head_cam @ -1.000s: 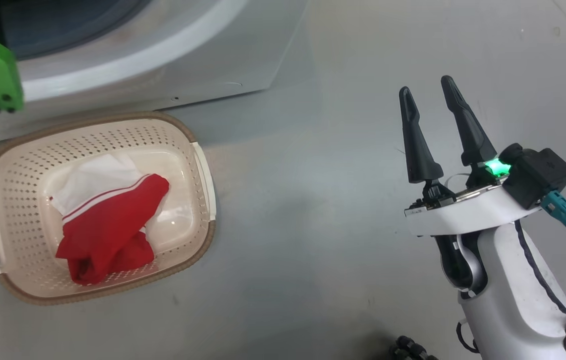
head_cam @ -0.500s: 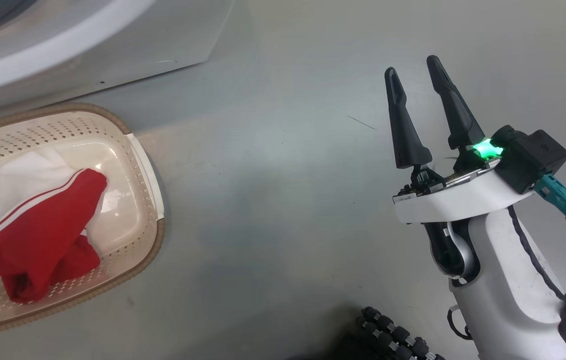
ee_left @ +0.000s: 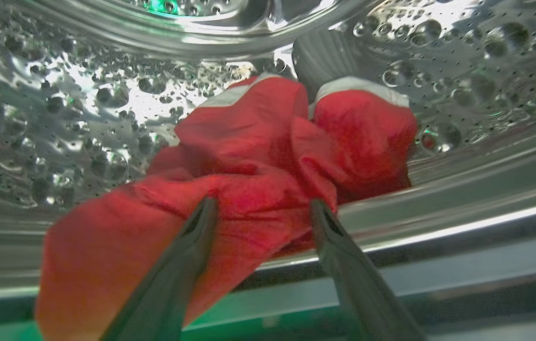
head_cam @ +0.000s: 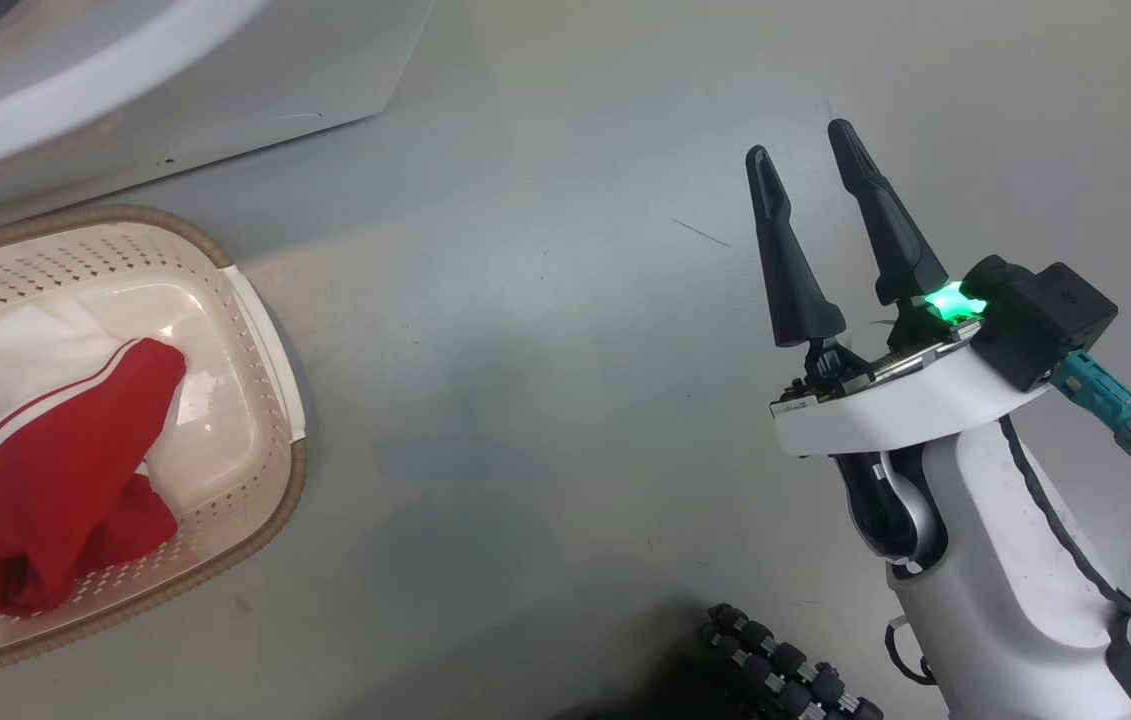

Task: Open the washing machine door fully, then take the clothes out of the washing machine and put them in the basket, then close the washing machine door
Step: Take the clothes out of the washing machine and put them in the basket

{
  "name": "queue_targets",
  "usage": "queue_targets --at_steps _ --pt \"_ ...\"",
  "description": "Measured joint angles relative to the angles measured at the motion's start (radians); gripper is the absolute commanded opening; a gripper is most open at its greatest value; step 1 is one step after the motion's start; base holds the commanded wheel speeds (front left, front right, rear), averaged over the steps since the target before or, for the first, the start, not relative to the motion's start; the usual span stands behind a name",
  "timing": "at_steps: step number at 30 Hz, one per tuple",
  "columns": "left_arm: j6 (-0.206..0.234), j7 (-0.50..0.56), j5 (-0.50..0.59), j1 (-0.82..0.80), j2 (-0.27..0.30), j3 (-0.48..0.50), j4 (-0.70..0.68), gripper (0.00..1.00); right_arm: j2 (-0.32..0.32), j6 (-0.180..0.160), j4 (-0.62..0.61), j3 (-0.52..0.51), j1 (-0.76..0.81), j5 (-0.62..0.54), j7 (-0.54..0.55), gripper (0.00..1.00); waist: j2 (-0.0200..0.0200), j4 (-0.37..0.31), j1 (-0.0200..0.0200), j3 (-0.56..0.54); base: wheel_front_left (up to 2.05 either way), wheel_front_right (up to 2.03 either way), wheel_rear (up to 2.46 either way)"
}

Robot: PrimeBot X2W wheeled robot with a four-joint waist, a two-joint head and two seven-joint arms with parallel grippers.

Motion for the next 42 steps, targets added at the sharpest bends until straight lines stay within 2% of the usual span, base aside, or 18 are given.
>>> queue_targets --at_steps 1,2,3,4,5,14,19,26,33,42 --pt "0.000 0.014 -0.004 -0.002 -0.001 0.004 0.009 0.81 0.000 0.000 0.000 0.000 0.000 0.000 0.000 1.00 0.0000 0.000 0.0000 0.000 0.00 0.00 0.00" --pt "0.000 0.026 -0.005 -0.004 0.000 0.005 0.017 0.81 0.000 0.000 0.002 0.001 0.000 0.000 0.000 1.00 0.0000 0.000 0.0000 0.000 0.00 0.00 0.00" --pt "0.000 0.036 -0.005 -0.007 -0.001 0.006 0.024 0.66 0.000 0.000 0.002 0.001 0.000 0.000 0.000 1.00 0.0000 0.000 -0.0001 0.000 0.00 0.00 0.00" --pt "0.000 0.048 -0.006 -0.015 -0.001 0.010 0.030 0.39 0.000 0.000 0.003 0.001 0.000 0.000 0.000 1.00 0.0000 0.000 -0.0001 0.000 0.00 0.00 0.00" --pt "0.001 0.058 -0.006 -0.022 -0.001 0.012 0.033 0.00 0.000 0.000 0.003 0.001 -0.001 0.000 0.000 1.00 0.0000 0.000 0.0000 0.000 0.00 0.00 0.00" --pt "0.005 0.032 -0.038 -0.028 -0.034 0.022 0.039 0.00 0.000 -0.007 0.013 0.002 -0.012 -0.002 0.000 1.00 0.0000 0.010 -0.0001 -0.013 0.00 0.00 0.00" --pt "0.009 -0.031 -0.069 -0.028 -0.067 0.043 0.036 0.00 0.000 -0.006 0.019 0.001 -0.021 -0.014 0.000 1.00 0.0000 0.018 -0.0001 -0.028 0.00 0.00 0.00" --pt "0.007 -0.146 -0.145 -0.013 -0.126 0.094 0.017 0.00 0.000 -0.006 0.030 -0.006 -0.021 -0.036 0.000 1.00 0.0000 0.035 -0.0001 -0.058 0.00 0.00 0.00" --pt "-0.009 -0.286 -0.188 0.082 -0.181 0.118 -0.032 0.00 0.000 -0.006 0.044 -0.024 -0.020 -0.070 0.000 1.00 0.0000 0.063 -0.0001 -0.094 0.00 0.00 0.00" --pt "-0.033 -0.461 -0.199 0.239 -0.268 0.087 -0.127 0.00 -0.001 -0.003 0.065 -0.049 -0.008 -0.111 0.000 1.00 0.0000 0.119 -0.0001 -0.157 0.00 0.00 0.00"
